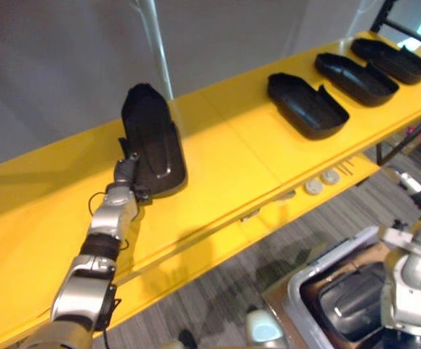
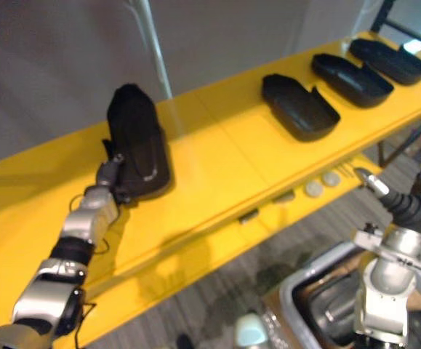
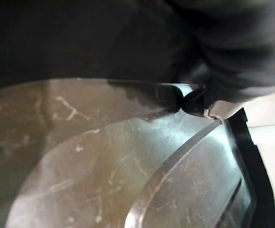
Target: Walk over and take plastic housings, then place them on the shelf
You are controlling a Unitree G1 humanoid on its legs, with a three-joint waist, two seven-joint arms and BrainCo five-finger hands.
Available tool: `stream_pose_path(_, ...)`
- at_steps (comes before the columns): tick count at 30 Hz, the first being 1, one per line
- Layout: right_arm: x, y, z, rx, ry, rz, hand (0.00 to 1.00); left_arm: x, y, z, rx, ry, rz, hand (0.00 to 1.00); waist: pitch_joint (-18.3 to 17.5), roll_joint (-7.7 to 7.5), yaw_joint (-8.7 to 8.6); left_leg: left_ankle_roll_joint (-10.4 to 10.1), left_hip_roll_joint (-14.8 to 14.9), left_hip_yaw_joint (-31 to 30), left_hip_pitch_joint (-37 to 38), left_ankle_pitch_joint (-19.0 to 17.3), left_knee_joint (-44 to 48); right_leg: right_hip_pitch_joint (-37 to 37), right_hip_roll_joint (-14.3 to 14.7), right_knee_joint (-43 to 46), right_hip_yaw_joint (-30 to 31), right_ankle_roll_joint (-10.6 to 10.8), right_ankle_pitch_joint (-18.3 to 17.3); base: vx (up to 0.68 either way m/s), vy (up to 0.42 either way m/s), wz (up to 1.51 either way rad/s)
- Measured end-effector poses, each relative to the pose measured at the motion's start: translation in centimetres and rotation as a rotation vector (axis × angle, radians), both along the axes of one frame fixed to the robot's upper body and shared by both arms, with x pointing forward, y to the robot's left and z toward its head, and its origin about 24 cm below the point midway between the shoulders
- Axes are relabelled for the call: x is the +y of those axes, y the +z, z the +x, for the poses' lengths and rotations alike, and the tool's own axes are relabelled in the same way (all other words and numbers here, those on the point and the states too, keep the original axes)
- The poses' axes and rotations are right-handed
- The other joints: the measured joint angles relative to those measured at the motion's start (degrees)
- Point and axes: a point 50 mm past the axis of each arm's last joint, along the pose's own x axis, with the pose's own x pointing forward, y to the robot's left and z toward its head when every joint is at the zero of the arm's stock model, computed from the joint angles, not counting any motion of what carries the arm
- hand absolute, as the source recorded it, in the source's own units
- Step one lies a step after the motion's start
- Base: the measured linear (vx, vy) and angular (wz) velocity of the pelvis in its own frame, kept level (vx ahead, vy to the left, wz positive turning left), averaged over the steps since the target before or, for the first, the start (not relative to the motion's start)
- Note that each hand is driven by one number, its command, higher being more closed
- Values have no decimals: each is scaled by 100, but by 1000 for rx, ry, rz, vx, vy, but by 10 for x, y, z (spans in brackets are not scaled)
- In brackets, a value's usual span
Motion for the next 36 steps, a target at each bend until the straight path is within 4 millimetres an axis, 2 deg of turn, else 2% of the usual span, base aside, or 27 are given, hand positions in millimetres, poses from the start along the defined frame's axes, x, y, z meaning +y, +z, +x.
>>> stream_pose_path(3,6,-4,2,19,28,5,0,1,4,5,24,19,-11,100,58,25,-112,4,6,15,-81,-2,75,9,-7,-99,31,21,71,-62,14,-3)
stream_pose_path(13,13,-17,2,42,56,81,0,-3,8,10,78,18,-9,100,199,9,-239,69,37,131,-155,-88,185,204,-34,-594,225,113,195,-60,-6,-6)
stream_pose_path(14,14,-17,3,41,68,98,0,-5,7,10,84,7,-3,0,205,32,-251,63,48,130,-157,-84,190,210,-30,-608,223,113,195,-15,-45,3)
stream_pose_path(20,20,-22,4,54,84,123,0,-17,4,11,100,-88,31,0,199,65,-280,49,58,134,-78,-58,183,338,-34,-725,203,126,221,-1,-7,0)
stream_pose_path(28,18,-26,5,89,70,150,0,-20,2,9,101,-101,16,0,207,77,-284,57,53,98,-67,-72,177,393,-41,-774,177,124,238,4,-2,1)
stream_pose_path(36,18,-25,6,94,123,149,0,-22,4,7,-12,-104,-163,0,428,290,-284,53,39,72,-93,-67,175,378,-51,-772,157,119,227,-4,-2,0)
